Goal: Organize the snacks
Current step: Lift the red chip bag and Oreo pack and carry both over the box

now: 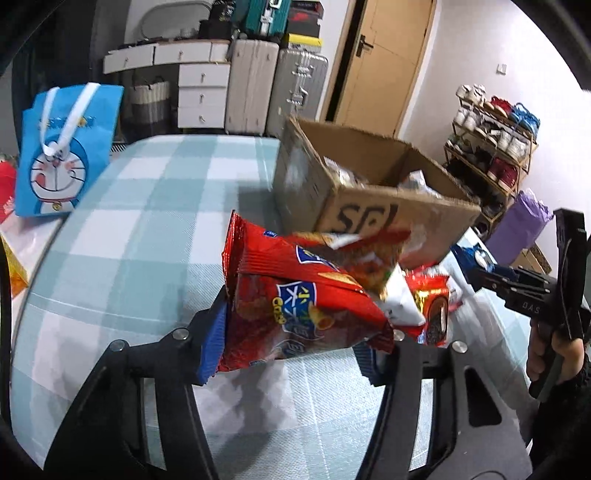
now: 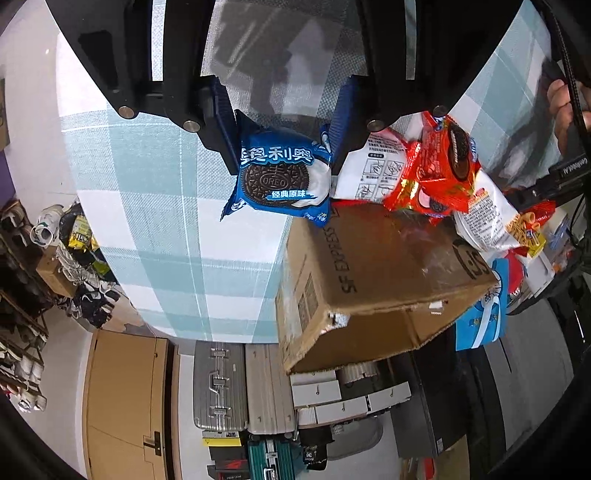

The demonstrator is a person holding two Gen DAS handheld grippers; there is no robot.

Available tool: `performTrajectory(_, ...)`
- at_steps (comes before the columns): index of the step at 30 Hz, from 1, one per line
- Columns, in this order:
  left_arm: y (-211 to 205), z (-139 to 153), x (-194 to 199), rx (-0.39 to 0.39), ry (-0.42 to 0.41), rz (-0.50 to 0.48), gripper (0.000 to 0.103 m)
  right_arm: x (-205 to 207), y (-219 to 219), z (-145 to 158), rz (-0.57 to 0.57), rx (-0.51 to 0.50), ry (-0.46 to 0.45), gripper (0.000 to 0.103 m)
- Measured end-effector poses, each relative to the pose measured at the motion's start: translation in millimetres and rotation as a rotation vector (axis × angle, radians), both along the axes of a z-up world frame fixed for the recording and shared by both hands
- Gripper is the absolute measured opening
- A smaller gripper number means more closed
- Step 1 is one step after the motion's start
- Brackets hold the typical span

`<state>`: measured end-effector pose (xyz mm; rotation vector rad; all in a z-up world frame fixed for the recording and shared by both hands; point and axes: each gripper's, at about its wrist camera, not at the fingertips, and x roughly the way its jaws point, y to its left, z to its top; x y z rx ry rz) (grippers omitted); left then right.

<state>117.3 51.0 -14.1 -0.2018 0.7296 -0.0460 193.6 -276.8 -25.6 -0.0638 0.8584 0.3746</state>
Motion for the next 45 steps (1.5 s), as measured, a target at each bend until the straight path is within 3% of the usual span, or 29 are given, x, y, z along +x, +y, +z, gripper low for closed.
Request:
performTrajectory(27, 13, 52, -32, 0.016, -0.118, 0.012, 0.056, -27, -3, 52, 0.028, 0.063, -0.103, 0.046)
performTrajectory(45, -8, 70, -40, 0.035, -0.159, -0.037, 0.056, -37, 0, 67, 0.048, 0.099, -0.137, 0.046)
